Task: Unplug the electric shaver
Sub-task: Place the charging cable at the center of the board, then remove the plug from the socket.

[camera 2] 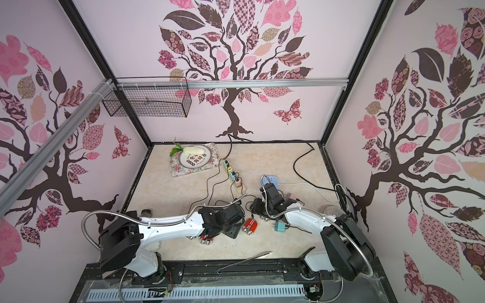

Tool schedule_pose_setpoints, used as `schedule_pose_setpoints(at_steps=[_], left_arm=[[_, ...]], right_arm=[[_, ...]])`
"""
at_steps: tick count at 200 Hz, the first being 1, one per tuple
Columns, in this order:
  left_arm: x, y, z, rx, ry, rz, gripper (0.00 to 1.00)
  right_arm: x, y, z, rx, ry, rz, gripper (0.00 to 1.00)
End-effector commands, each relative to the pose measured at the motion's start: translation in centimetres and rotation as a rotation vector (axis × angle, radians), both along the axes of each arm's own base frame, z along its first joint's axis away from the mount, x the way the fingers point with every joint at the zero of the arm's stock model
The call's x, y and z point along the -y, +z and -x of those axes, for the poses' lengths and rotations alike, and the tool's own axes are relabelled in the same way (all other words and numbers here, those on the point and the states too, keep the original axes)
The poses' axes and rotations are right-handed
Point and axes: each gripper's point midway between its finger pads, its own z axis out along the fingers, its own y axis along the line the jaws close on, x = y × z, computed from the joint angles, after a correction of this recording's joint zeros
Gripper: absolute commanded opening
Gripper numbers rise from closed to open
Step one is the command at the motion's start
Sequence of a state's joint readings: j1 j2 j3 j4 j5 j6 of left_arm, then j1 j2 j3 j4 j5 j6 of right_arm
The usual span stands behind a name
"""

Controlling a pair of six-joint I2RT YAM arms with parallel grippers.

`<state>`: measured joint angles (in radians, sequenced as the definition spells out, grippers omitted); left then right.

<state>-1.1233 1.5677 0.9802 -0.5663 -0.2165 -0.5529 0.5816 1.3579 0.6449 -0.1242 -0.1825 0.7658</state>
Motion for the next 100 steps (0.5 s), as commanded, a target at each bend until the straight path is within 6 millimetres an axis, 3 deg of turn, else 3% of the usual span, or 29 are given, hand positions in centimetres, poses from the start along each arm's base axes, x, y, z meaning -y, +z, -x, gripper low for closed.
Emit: schedule_pose_setpoints(at_steps=[1, 35, 60, 100], left_arm=[[0.8, 3.8, -2.1, 0.063, 0.033, 0.097, 0.71], [-1.0, 7.8, -5.1, 0.131, 0.109, 0.186, 0.71], [-3.2, 10.9, -7.2, 0.192, 0.166, 0.232, 0.7], [-7.5, 13.3, -10.9, 0.202, 0.293, 0.32, 0.7]], right_arm=[[-1.0, 3.0, -1.0, 0.104, 0.028, 0.056, 0.53], [-2.0, 4.0, -1.0, 0.151, 0.046, 0.082, 0.53], [-2.9, 6.1, -1.4, 0.224, 0.064, 0.07, 0.52], [-4.1, 8.0, -3.0, 0.279, 0.095, 0.11, 0.49]])
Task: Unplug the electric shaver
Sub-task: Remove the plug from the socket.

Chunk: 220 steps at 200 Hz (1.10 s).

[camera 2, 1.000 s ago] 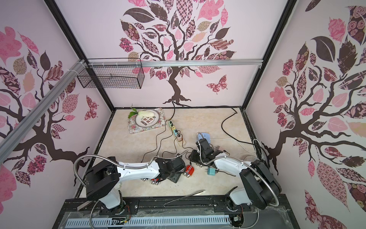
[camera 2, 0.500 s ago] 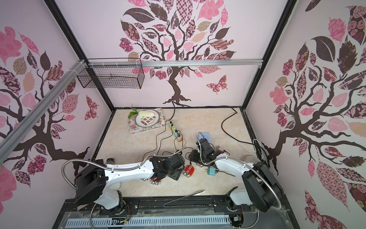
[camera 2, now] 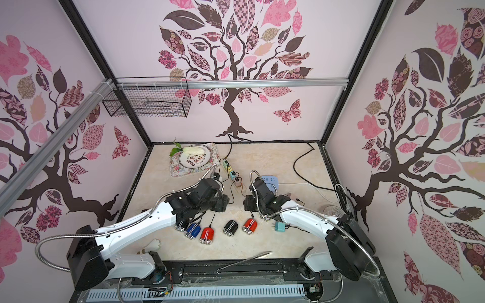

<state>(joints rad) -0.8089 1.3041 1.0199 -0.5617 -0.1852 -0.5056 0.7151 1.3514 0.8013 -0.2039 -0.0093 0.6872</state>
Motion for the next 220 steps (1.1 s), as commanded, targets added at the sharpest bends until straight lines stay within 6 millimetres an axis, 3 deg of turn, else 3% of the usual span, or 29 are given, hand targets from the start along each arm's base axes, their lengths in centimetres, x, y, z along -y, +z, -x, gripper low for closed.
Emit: schedule_pose_setpoints(at_steps=[1, 44, 87, 158, 220], left_arm=[[-1.4, 2.8, -2.2, 0.036, 0.039, 0.072, 0.71], [-6.3, 2.9, -6.7, -0.004, 0.191, 0.168, 0.68], [-8.8, 2.0, -11.4, -0.043, 0.291, 0.245, 0.62], [-10.9, -1.1, -19.4, -0.122, 0.395, 0.36, 0.47], [-8.6, -4.8, -25.4, -0.212, 0.347, 0.47, 0.49]], right_arm=[[-0.9, 3.2, -1.7, 0.097, 0.016, 0.018, 0.49], [-2.2, 4.1, -3.9, 0.137, 0.04, 0.089, 0.43], [-2.7, 4.6, -6.0, 0.185, 0.049, 0.181, 0.36], [-2.8, 2.8, -8.0, 0.202, 0.071, 0.311, 0.31], [-3.9, 1.7, -9.7, 0.229, 0.099, 0.342, 0.38]])
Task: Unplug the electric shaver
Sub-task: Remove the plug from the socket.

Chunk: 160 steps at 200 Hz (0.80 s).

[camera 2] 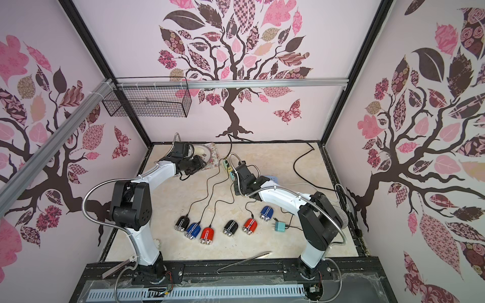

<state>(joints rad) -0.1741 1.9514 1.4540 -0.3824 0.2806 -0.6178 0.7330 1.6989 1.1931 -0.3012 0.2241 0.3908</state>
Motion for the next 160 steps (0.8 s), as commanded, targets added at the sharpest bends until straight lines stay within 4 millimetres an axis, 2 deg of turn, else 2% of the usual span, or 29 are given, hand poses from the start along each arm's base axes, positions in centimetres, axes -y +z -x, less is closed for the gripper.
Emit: schedule_pose_setpoints(at_steps=[1, 23, 62, 160], left_arm=[[2.0, 1.7, -3.1, 0.055, -0.04, 0.111, 0.49], [2.7, 0.5, -4.7, 0.031, -0.053, 0.141, 0.51], [3.8, -1.0, -6.1, 0.007, -0.076, 0.172, 0.51], [7.6, -2.6, -6.7, -0.024, -0.131, 0.198, 0.52]], right_arm=[[-0.9, 0.7, -1.4, 0.046, 0.014, 0.009, 0.39], [-1.2, 0.2, -1.9, 0.044, 0.019, 0.005, 0.41], [-1.0, -0.2, -2.4, 0.028, 0.015, -0.019, 0.42], [-1.8, -1.1, -3.0, 0.015, 0.049, -0.033, 0.46]])
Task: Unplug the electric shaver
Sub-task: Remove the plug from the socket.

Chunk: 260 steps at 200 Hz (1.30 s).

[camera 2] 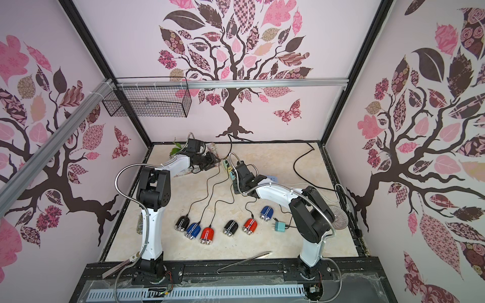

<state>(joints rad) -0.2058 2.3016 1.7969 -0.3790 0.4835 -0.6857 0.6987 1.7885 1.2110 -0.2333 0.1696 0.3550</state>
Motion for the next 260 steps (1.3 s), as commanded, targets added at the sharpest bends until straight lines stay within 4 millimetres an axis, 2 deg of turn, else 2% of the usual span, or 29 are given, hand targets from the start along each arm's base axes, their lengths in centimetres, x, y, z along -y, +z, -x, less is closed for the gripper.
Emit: schedule_pose_setpoints(at_steps=[1, 58, 185, 204, 260], left_arm=[[1.6, 1.5, -1.1, 0.044, -0.017, 0.012, 0.52], [1.9, 0.5, -1.0, 0.015, 0.04, -0.063, 0.51], [0.8, -3.0, -0.7, -0.063, 0.135, -0.084, 0.47], [0.7, -3.6, -0.5, -0.074, 0.149, -0.088, 0.44], [0.9, -3.2, -0.3, -0.067, 0.166, -0.074, 0.37]], right_arm=[[-1.1, 1.3, -1.2, 0.036, 0.022, -0.025, 0.46], [-1.0, 1.1, -1.3, 0.033, 0.023, -0.024, 0.47], [-1.6, 0.3, -1.0, 0.018, 0.064, -0.037, 0.47], [-1.7, 0.1, -0.9, 0.013, 0.069, -0.04, 0.47], [-1.9, -0.2, -0.9, 0.014, 0.083, -0.04, 0.47]])
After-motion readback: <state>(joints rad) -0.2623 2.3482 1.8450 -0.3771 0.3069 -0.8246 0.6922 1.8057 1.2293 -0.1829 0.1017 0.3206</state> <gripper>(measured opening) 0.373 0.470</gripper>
